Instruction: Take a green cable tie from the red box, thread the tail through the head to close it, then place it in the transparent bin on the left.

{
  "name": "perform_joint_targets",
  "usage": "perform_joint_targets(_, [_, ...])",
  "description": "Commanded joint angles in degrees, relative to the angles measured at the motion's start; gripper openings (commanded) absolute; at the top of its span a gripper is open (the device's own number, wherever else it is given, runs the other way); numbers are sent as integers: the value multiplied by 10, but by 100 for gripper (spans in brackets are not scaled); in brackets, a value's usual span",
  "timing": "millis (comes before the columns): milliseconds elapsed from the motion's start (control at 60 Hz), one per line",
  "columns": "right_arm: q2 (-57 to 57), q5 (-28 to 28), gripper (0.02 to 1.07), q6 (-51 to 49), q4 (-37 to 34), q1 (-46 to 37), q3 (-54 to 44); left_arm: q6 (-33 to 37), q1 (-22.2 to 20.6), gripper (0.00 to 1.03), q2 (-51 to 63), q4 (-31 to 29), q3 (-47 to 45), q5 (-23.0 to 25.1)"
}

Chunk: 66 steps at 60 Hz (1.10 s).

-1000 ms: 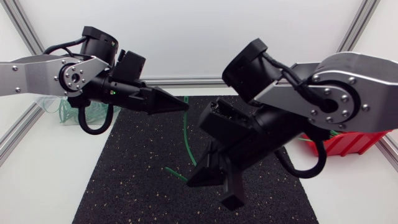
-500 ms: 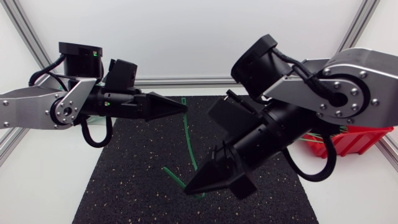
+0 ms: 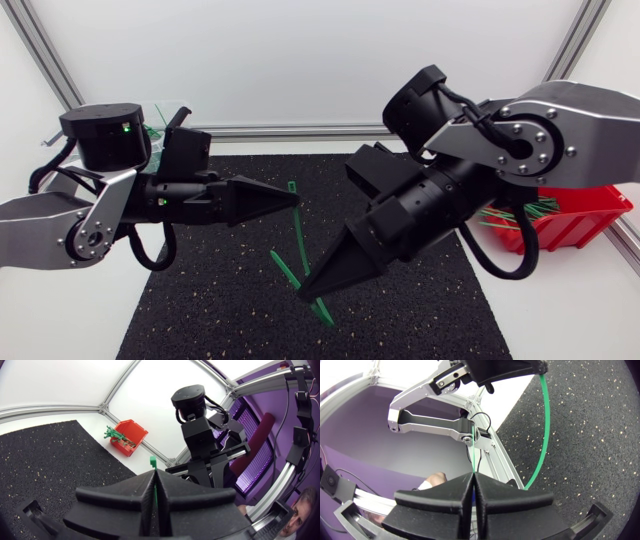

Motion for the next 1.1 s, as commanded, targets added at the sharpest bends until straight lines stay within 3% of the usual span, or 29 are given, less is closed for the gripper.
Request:
perform_joint_targets(0, [12,-11,8,42,-8,-18,-7,-32,-11,3,-7,24,-13,-12])
perform_joint_targets(150, [12,-21,8,88,-9,-38,0,-76,-15,3,-5,67,-4,-26])
perform_joint_targets(400, [5,-26,8,250,-8,-63,29,-90,-14,3,4,81,1,-30])
perform_joint_targets(650, [3,-47,8,336,-4,-83,47,-91,-15,3,10,91,0,-33])
perform_joint_targets(1083, [7,-49,8,368,-43,-74,111,-96,-28,3,13,93,15,-71])
